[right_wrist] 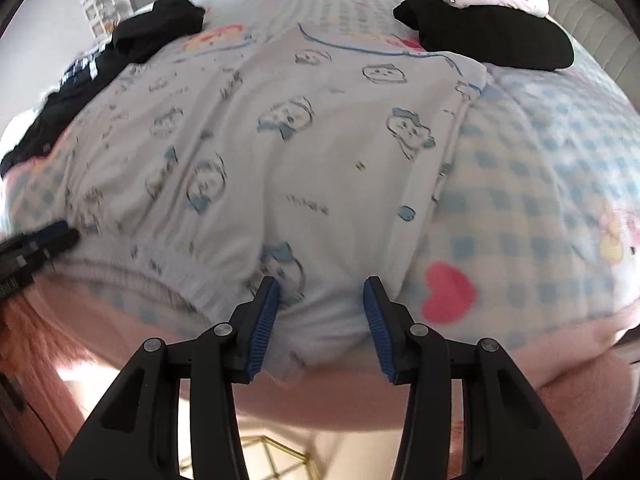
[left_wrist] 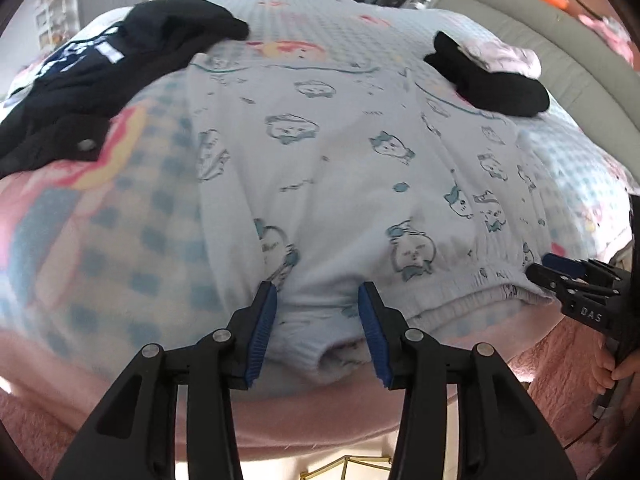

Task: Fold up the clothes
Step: 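Move both open grippers to the elastic waistband of the folded pants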

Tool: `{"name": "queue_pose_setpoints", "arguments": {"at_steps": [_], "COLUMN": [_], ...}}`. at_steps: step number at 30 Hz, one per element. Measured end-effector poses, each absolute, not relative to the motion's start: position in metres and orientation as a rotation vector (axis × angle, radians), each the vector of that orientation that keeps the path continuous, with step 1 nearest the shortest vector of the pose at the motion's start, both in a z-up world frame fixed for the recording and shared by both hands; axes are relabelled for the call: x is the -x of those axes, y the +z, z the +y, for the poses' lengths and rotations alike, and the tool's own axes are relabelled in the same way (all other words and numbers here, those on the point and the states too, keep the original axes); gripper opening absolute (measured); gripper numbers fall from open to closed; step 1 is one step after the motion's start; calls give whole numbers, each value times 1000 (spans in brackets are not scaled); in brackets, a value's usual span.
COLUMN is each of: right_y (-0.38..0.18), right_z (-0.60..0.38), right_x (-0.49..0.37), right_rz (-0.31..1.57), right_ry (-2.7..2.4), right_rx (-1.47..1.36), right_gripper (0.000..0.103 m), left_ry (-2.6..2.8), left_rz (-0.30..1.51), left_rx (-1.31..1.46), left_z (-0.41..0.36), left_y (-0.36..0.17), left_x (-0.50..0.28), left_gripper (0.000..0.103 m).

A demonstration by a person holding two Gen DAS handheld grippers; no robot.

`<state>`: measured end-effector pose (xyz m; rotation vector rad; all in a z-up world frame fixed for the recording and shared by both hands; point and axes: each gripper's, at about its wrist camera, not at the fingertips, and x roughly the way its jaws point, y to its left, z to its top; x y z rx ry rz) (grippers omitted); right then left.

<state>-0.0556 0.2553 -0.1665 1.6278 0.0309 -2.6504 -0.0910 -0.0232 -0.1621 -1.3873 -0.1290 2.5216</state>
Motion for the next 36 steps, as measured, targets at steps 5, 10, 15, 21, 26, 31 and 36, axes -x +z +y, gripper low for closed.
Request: {"name": "queue_pose_setpoints", "arguments": {"at_steps": [5, 10, 15, 21, 26, 31, 36], "right_y": [-128, -140, -164, -147, -146, -162, -165], "right_z": [248, 218, 234, 237, 213, 200, 212], "right_x": [46, 51, 44, 29, 39, 43, 43], "right_rz": [-47, 50, 55, 22, 43, 87, 44], "right_ry": [-2648, -2578, -2569, -2602, -2540, -2517, -2525], "right_rx": [-1417, -1468, -1596, -1525, -1463, -1492, -1534], "right_gripper": [45, 43, 41, 41, 43, 45, 45], "left_ry": [2541, 2516, 2659, 2623, 2557, 2507, 2486], "left_rz": [-197, -119, -122, -217, 33, 81, 111], "left_rx": [1215, 1366, 1473, 1266, 1231, 1273, 1363], "left_z": [-21, -15, -47, -43, 5, 21, 15], "left_y": [-143, -163, -164, -143, -150, -160, -174], "left_x": [80, 80, 73, 64, 58, 61, 66], "left_gripper": [44, 44, 50, 49, 49, 50, 50]}}
